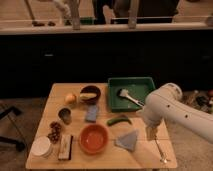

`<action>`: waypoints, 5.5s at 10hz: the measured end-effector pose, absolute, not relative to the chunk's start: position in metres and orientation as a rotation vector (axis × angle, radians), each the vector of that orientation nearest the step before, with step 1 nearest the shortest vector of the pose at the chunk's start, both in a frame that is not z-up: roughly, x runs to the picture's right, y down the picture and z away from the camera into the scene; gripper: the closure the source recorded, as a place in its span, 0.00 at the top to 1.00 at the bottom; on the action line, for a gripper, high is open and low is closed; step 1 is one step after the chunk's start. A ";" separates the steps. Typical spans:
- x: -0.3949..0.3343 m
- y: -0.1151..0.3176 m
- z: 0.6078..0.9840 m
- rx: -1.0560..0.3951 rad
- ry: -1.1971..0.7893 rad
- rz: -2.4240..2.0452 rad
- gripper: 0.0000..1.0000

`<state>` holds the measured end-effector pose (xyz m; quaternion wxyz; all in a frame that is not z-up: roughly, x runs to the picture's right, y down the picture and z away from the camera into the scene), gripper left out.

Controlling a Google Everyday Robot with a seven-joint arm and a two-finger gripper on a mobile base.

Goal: Wipe red bowl with towel

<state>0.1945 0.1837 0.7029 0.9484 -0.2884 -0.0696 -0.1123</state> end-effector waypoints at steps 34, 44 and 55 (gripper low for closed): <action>0.151 0.268 0.738 -0.648 -0.288 -0.226 0.80; 0.150 0.282 0.743 -0.667 -0.293 -0.200 0.80; 0.150 0.290 0.746 -0.695 -0.298 -0.162 0.80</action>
